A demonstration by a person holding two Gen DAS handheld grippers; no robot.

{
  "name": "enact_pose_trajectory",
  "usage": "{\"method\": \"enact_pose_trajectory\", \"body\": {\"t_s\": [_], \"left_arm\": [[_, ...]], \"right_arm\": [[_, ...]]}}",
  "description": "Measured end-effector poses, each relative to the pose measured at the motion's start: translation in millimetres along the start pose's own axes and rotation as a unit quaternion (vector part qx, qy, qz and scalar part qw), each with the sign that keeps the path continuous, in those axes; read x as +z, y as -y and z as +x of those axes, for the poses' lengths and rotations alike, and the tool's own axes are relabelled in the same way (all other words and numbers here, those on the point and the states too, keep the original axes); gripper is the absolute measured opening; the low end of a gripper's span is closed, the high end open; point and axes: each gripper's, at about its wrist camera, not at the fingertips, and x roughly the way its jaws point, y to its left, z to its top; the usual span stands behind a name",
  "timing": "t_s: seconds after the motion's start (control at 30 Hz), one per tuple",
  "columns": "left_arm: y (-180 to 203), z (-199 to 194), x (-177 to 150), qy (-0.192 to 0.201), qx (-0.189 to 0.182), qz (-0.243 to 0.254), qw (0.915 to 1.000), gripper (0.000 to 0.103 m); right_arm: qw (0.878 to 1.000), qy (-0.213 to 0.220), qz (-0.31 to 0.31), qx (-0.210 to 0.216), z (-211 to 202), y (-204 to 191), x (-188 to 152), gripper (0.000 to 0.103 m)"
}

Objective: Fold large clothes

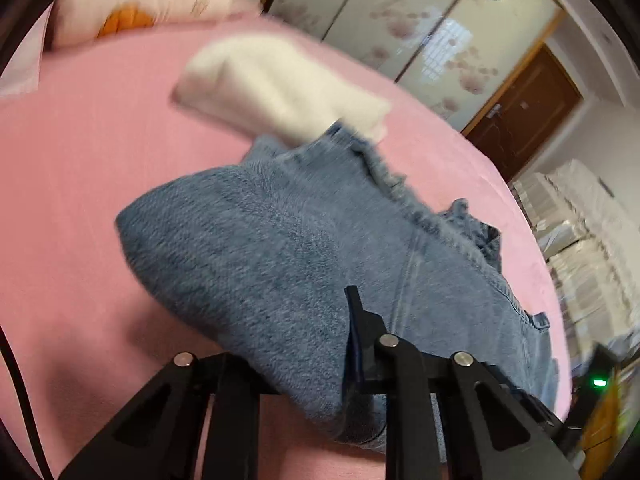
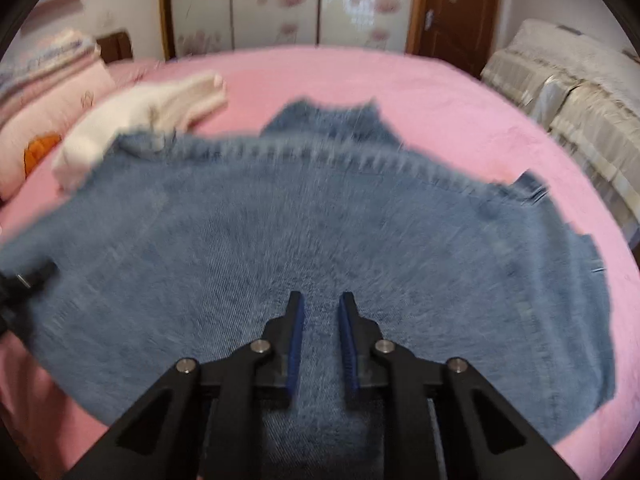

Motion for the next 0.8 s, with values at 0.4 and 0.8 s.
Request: {"method": "enact_pose_trajectory", "body": {"t_s": [0.4,0.8], "left_arm": [[146.2,-55.3,10.1,0.093,-0.019,0.192,0.9768,0.014],[330.0,-48.4,-89.6,0.074,-0.143,0.341,0.9262,0.013]], "right_arm": [[0.993,-0.021,0.062,0.102,5.1,31.4,-3.2,0.018],[0.968,0.031,0.244,0.043,-97.5,220.0,-67.2,0.017]]}}
